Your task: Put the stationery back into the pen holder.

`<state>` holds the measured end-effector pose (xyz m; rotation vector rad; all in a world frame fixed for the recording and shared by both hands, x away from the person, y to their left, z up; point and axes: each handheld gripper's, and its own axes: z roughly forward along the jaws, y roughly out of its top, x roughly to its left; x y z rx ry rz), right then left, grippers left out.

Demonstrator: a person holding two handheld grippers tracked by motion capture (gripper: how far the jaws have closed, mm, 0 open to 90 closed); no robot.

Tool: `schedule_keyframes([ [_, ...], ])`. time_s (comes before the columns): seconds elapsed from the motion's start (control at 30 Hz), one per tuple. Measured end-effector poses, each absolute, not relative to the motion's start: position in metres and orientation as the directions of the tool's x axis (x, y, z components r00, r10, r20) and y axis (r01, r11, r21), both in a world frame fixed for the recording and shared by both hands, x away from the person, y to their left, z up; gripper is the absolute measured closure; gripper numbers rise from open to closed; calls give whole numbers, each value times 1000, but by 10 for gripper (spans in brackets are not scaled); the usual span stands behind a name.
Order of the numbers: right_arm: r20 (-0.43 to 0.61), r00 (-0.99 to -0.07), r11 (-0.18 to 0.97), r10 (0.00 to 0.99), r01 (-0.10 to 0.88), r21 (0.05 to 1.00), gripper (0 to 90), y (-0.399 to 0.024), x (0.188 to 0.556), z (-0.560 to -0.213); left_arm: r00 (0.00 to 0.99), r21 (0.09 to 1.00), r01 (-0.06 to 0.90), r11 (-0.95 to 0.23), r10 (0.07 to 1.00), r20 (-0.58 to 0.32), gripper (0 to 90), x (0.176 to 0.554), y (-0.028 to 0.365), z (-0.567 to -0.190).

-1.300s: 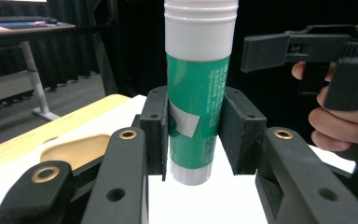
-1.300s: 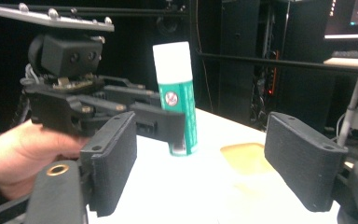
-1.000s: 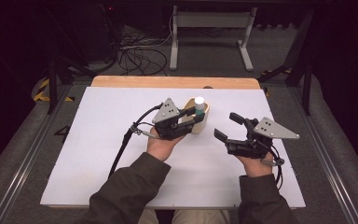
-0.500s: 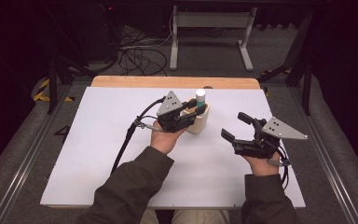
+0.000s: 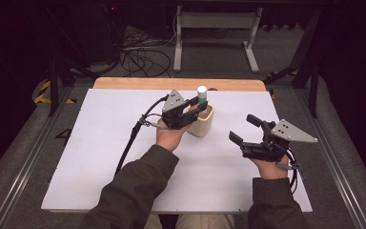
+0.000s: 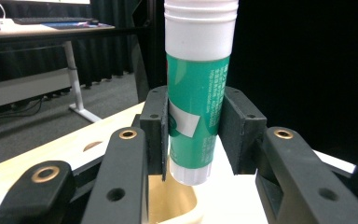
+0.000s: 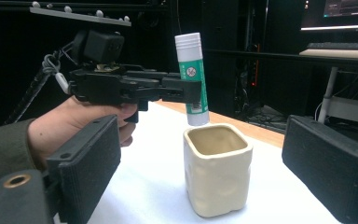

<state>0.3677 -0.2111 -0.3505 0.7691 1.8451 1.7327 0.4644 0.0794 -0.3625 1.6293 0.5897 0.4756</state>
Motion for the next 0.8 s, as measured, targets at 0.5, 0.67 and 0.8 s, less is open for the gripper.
schedule_keyframes([
  [0.5, 33, -713, 21, 701, 67, 998, 119, -218, 367, -350, 746, 987, 132, -97, 665, -35, 653, 484, 73, -381],
  [0.67, 36, -714, 19, 699, 69, 997, 119, -219, 368, -350, 737, 986, 138, -98, 675, -36, 653, 488, 72, -385],
  [0.8, 37, -713, 17, 700, 69, 997, 119, -219, 367, -350, 731, 985, 143, -101, 681, -37, 653, 491, 72, -389],
])
